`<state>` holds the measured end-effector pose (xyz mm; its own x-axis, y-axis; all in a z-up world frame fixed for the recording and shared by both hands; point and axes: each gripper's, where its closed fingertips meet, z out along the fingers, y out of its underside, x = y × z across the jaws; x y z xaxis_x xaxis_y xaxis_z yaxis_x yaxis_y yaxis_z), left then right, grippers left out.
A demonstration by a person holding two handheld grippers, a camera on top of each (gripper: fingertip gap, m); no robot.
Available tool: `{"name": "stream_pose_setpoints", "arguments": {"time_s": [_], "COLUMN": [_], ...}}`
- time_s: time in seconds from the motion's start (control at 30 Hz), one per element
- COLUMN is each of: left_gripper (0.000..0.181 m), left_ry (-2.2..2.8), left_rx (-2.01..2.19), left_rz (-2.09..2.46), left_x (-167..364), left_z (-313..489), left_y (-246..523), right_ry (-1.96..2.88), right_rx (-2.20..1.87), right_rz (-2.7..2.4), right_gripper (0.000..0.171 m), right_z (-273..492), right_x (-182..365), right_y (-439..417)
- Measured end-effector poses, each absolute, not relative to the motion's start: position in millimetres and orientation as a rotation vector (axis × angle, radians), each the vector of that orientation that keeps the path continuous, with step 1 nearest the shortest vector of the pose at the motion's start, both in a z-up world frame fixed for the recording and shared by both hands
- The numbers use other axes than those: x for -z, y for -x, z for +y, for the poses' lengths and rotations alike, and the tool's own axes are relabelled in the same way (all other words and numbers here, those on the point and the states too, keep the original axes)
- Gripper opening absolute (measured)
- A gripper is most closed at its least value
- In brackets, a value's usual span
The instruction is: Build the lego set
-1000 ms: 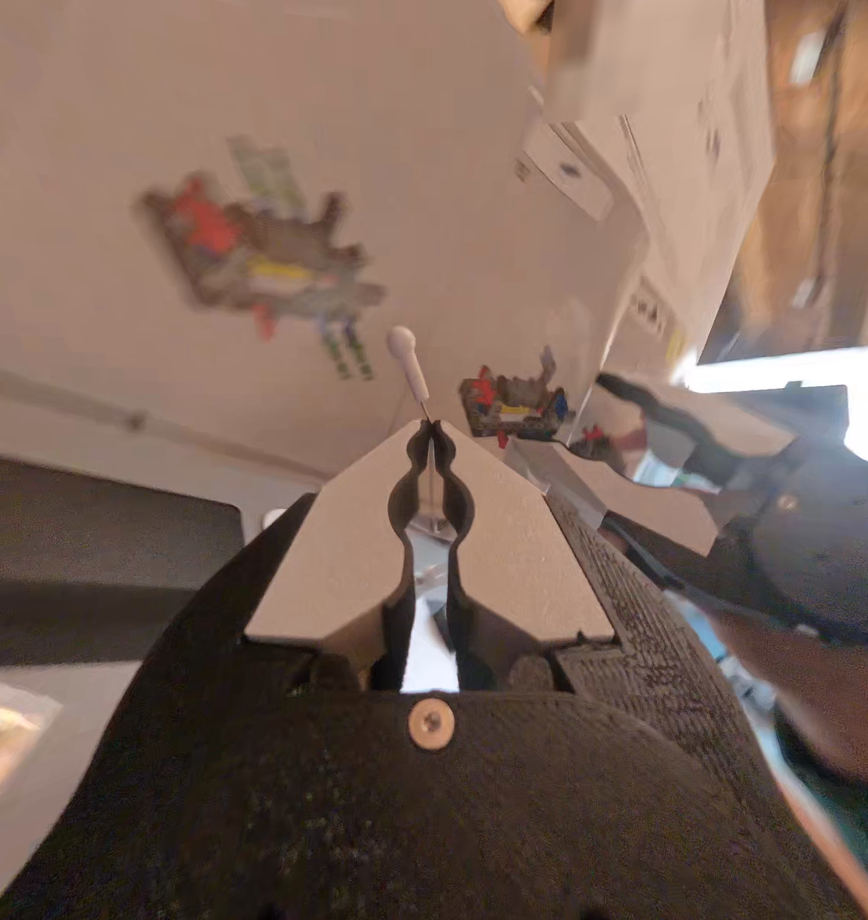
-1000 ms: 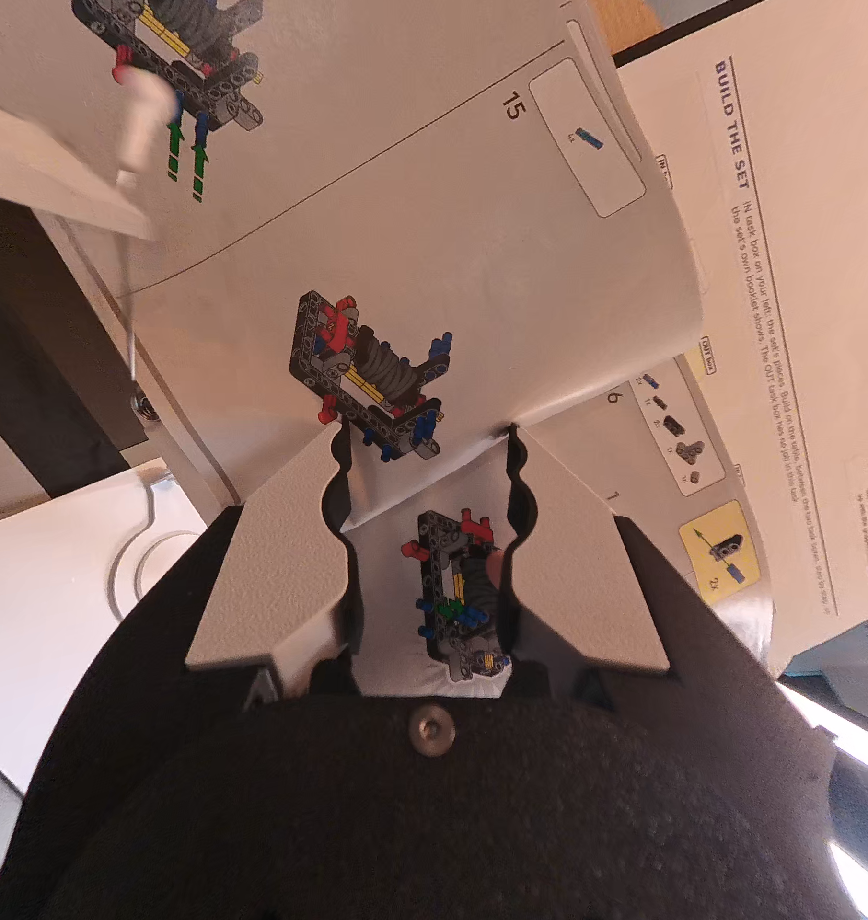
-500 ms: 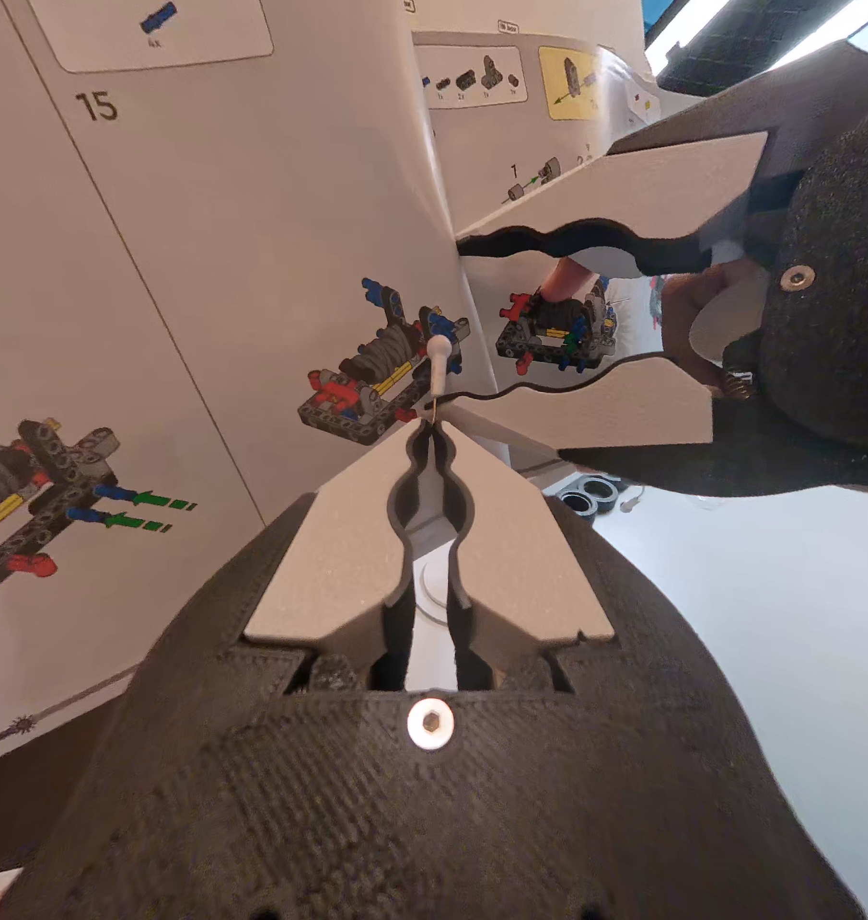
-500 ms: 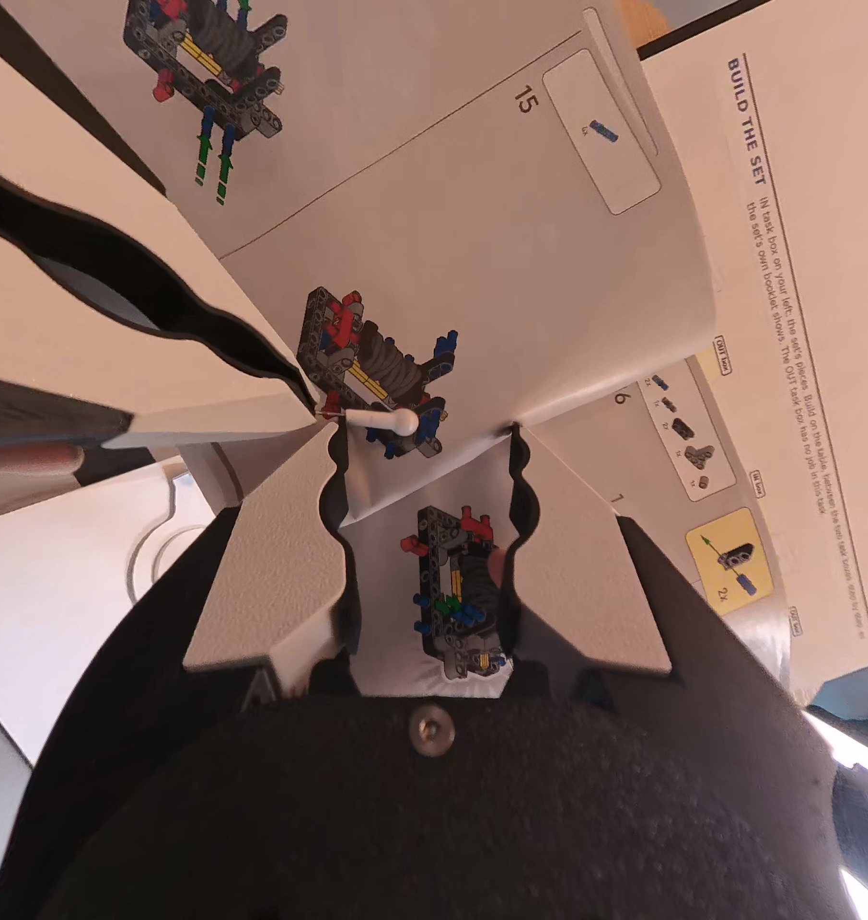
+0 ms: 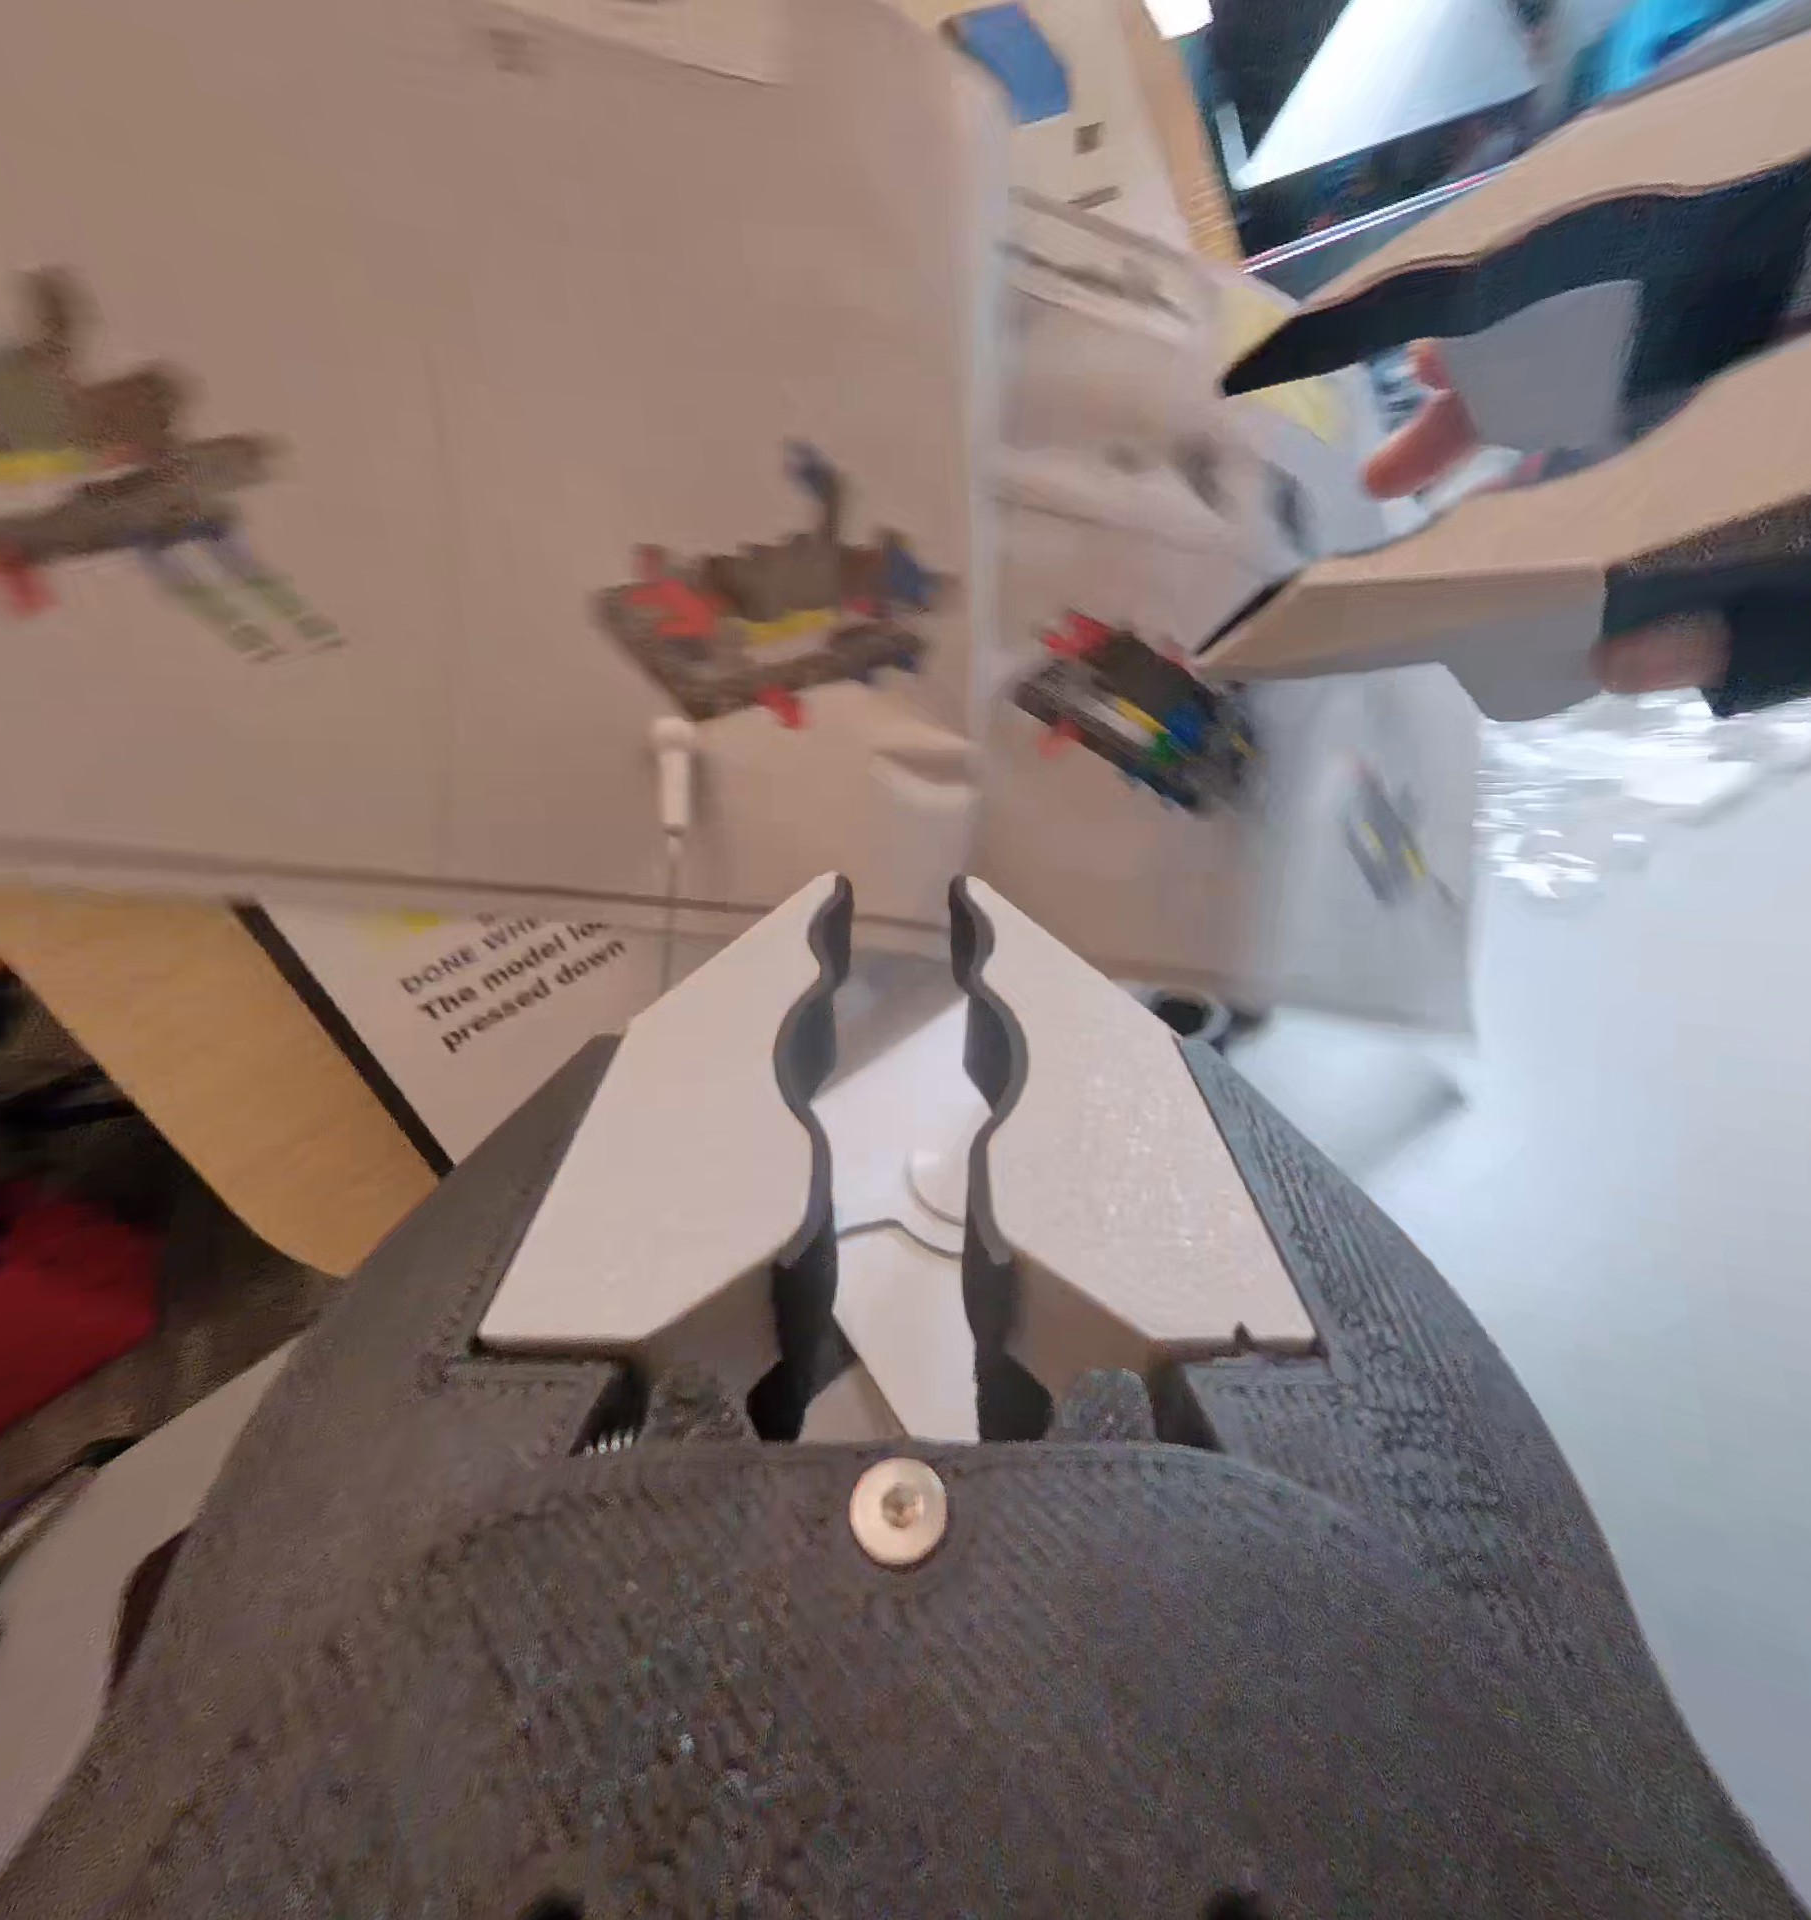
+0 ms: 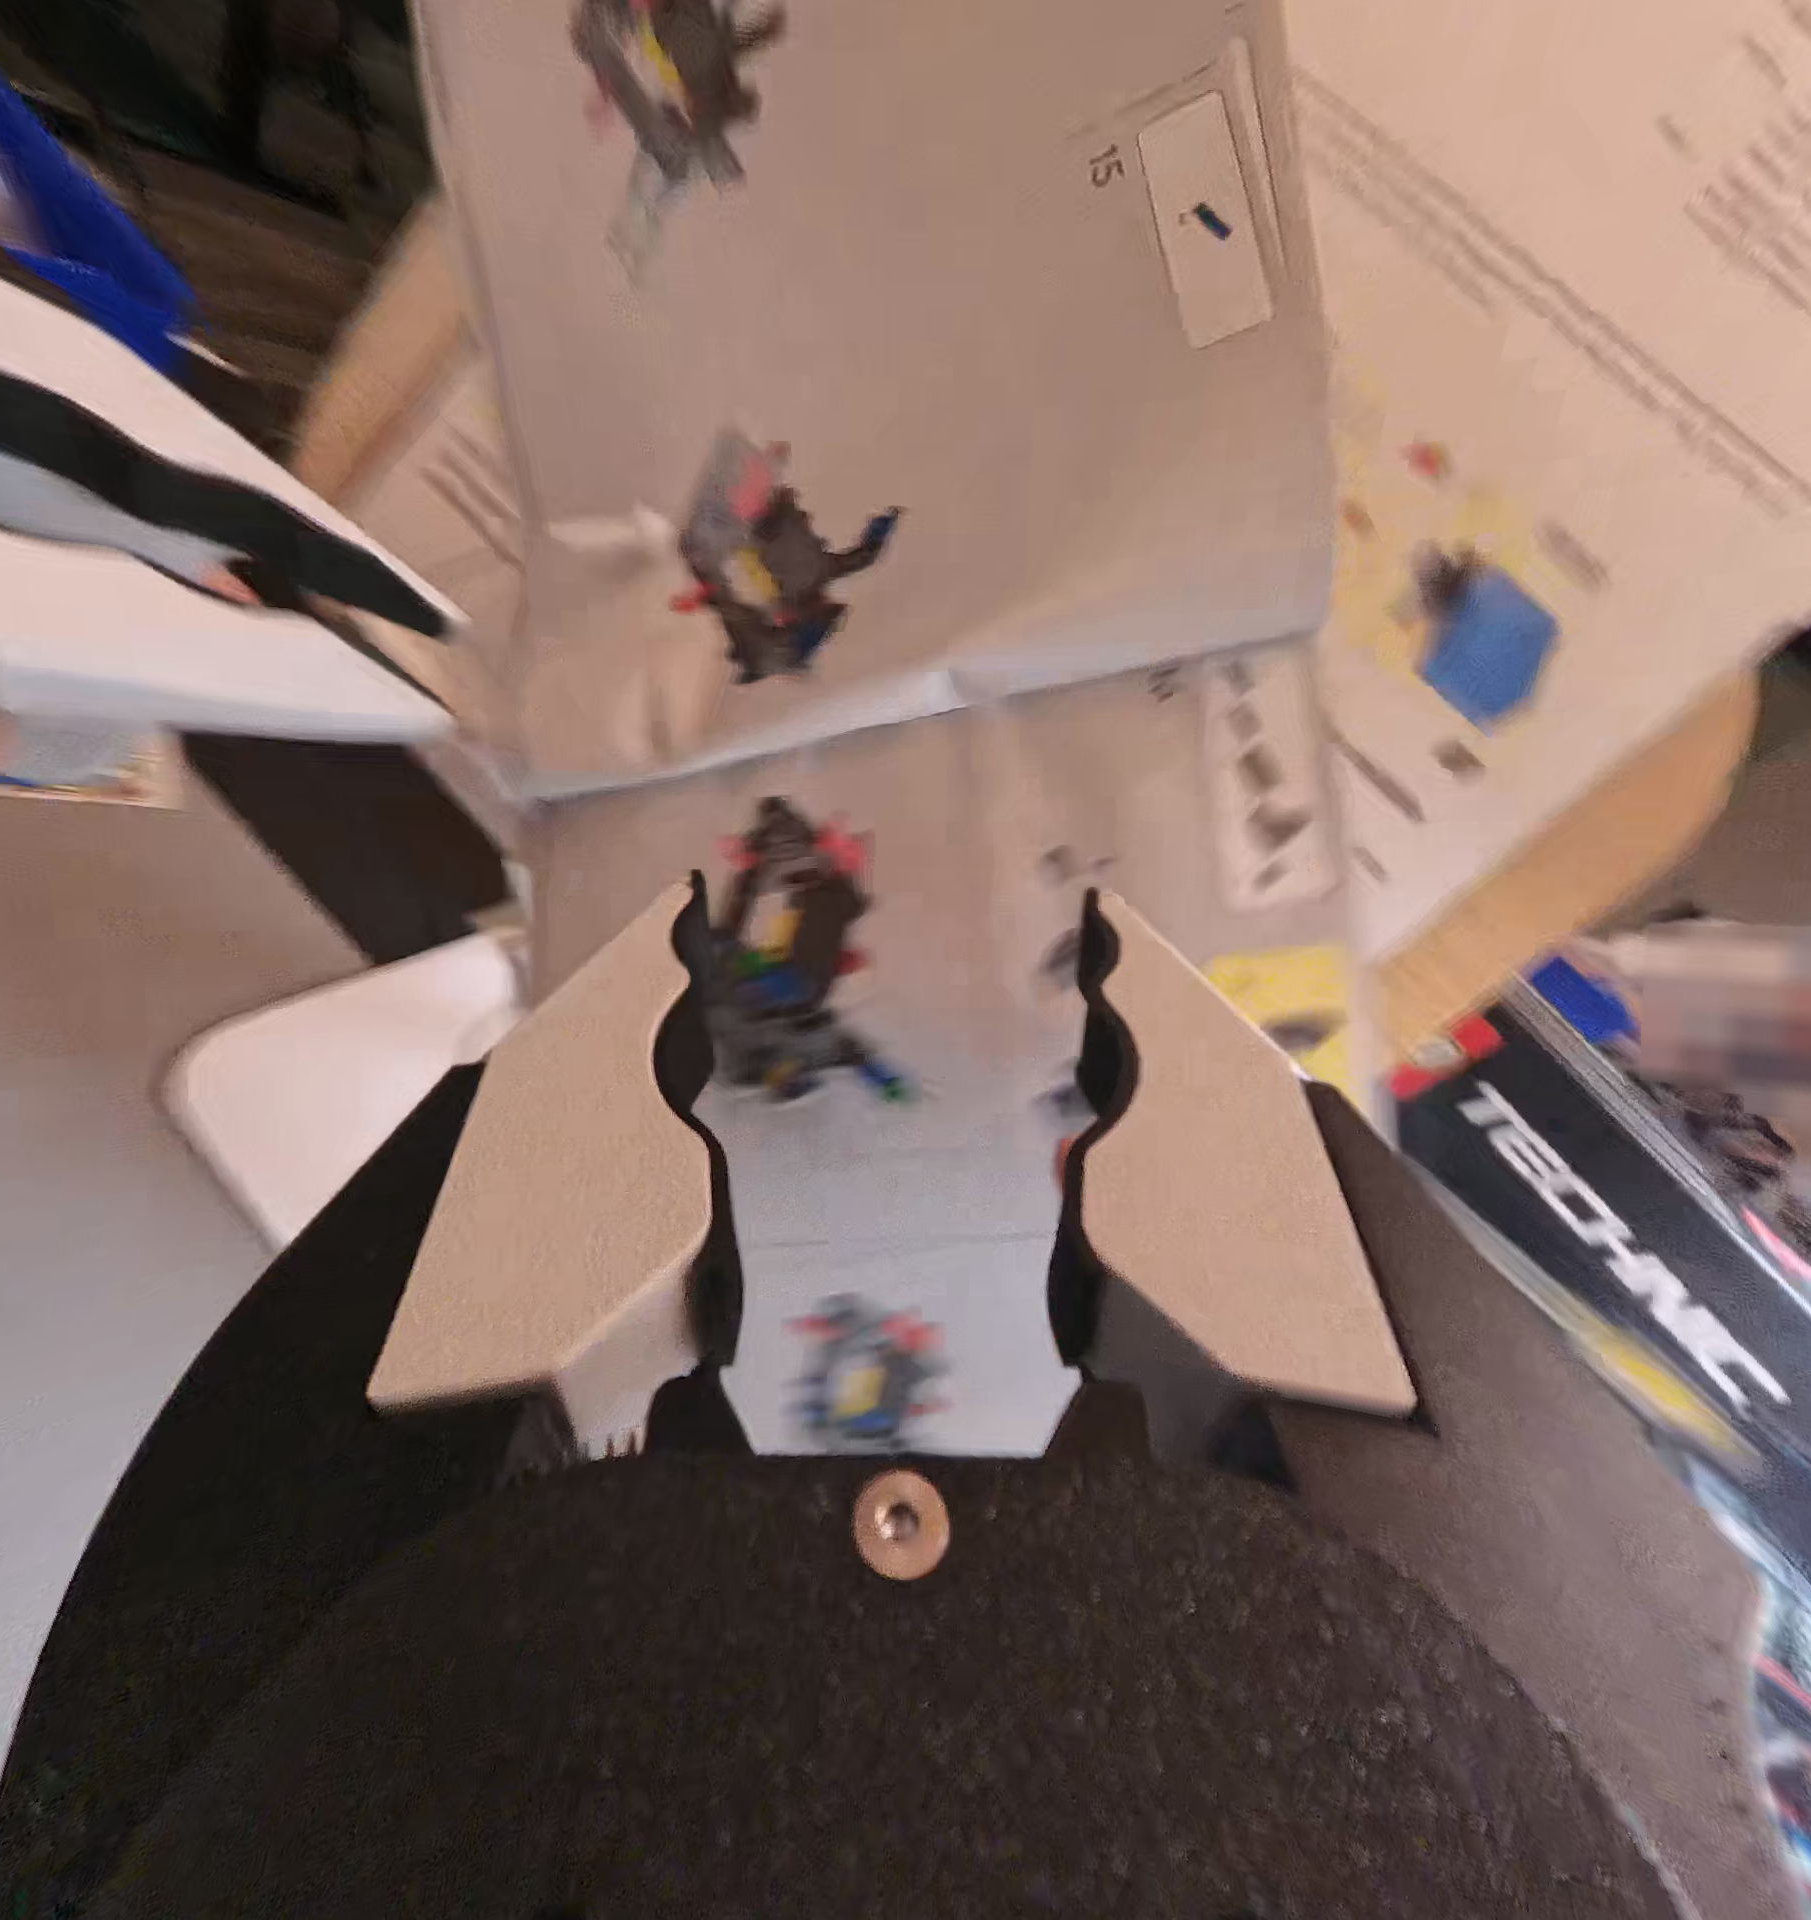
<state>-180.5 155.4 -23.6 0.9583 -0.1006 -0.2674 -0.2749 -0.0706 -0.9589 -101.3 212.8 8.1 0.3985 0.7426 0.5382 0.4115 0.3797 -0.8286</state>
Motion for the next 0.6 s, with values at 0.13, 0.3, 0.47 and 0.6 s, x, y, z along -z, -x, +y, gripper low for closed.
{"name": "stream_pose_setpoints", "arguments": {"time_s": [0.13, 0.3, 0.47, 0.6], "left_gripper": [0.012, 0.009, 0.012, 0.012], "left_ry": [1.743, 1.713, 1.714, 1.713], "left_rx": [-0.044, 0.015, 0.031, -0.021], "left_rz": [0.071, 0.055, 0.062, 0.071], "left_x": [29.3, 32.7, 35.1, 37.8], "left_z": [182.3, 177.4, 178.3, 180.2], "left_y": [196.0, 208.6, 210.3, 210.5], "right_ry": [1.197, 1.212, 1.207, 1.208], "right_rx": [-0.311, -0.300, -0.274, -0.261], "right_rz": [-1.200, -1.195, -1.206, -1.212], "right_gripper": [0.079, 0.065, 0.065, 0.065], "right_z": [241.4, 241.5, 241.9, 242.1], "right_x": [4.7, -9.3, -8.2, -7.8], "right_y": [121.5, 138.3, 141.6, 142.0]}}
